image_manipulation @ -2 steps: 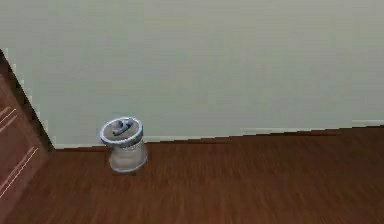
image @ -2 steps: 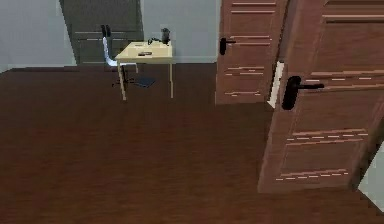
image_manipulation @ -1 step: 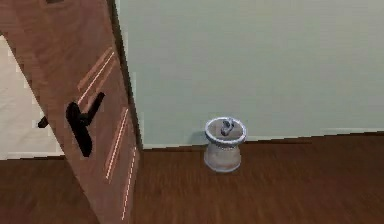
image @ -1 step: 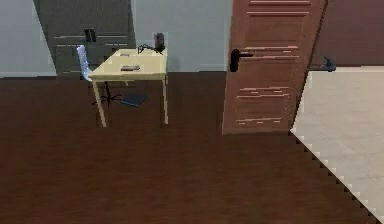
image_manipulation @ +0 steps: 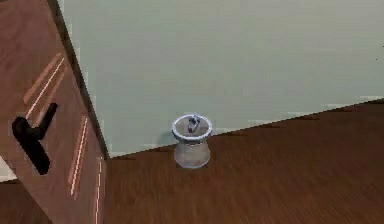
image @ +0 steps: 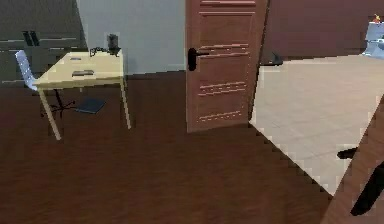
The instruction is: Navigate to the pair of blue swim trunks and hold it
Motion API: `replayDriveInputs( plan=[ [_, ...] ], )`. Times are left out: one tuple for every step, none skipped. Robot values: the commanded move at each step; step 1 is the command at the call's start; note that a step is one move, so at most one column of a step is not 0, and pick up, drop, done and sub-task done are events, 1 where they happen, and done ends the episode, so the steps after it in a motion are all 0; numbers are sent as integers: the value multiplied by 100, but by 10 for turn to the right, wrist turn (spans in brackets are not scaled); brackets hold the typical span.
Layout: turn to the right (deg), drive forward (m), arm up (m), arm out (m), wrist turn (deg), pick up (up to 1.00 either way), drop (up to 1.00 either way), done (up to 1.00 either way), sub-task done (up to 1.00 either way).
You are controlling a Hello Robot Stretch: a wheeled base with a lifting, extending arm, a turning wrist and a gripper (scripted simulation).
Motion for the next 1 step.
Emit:
replayDriveInputs(
  plan=[
    [0, 100, 0, 0, 0, 0, 0, 0, 0]
  ],
)
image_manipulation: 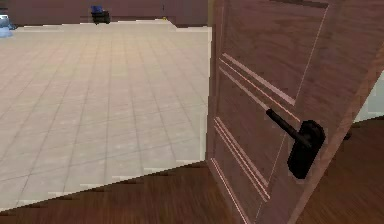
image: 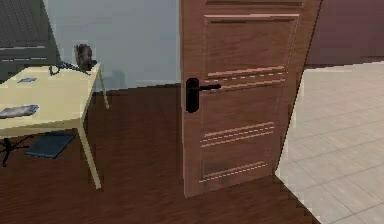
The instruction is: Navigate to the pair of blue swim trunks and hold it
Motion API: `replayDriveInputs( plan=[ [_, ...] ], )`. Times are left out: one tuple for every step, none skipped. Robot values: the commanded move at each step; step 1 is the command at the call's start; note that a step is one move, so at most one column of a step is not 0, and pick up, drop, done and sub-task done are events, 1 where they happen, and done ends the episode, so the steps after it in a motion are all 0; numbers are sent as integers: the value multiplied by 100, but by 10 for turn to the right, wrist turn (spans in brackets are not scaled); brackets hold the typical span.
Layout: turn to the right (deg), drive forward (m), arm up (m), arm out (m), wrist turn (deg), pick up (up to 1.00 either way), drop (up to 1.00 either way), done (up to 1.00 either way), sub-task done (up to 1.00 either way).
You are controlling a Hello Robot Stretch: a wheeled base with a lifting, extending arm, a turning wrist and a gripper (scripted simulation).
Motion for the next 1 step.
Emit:
replayDriveInputs(
  plan=[
    [90, 0, 0, 0, 0, 0, 0, 0, 0]
  ],
)
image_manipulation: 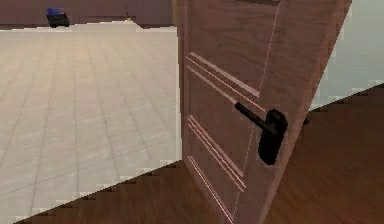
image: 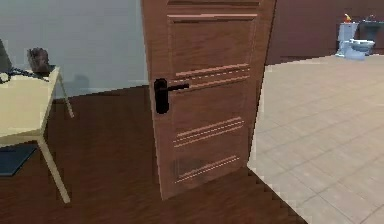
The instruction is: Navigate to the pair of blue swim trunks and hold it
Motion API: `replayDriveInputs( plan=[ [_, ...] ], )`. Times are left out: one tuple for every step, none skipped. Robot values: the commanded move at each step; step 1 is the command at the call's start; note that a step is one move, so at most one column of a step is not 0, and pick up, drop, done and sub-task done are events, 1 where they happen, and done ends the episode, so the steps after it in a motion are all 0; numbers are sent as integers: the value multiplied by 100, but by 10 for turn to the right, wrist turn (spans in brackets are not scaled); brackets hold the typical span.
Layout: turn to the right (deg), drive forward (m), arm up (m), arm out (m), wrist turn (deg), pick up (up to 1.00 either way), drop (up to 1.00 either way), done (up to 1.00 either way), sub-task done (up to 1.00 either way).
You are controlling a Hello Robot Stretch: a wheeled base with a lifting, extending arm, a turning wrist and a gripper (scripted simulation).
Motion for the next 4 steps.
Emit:
replayDriveInputs(
  plan=[
    [0, 5, 0, 0, 0, 0, 0, 0, 0],
    [450, 0, 0, 0, 0, 0, 0, 0, 0],
    [150, 0, 0, 0, 0, 0, 0, 0, 0],
    [0, 100, 0, 0, 0, 0, 0, 0, 0]
  ],
)
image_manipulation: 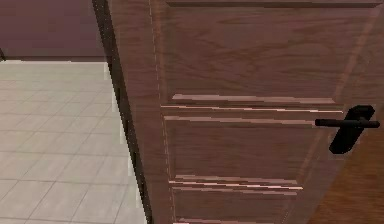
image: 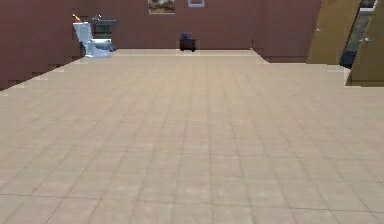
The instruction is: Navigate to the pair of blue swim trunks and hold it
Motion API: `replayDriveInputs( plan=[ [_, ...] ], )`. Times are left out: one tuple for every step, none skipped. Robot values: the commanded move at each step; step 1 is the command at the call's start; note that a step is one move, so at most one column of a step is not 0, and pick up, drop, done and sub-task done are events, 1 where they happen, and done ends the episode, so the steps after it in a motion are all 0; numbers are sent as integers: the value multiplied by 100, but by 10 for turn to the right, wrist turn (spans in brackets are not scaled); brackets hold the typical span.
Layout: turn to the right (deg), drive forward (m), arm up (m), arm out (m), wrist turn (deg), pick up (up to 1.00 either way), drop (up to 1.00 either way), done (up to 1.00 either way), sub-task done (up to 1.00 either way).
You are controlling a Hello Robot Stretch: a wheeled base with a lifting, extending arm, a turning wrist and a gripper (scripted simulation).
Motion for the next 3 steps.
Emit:
replayDriveInputs(
  plan=[
    [60, 0, 0, 0, 0, 0, 0, 0, 0],
    [0, 50, 0, 0, 0, 0, 0, 0, 0],
    [0, 100, 0, 0, 0, 0, 0, 0, 0]
  ],
)
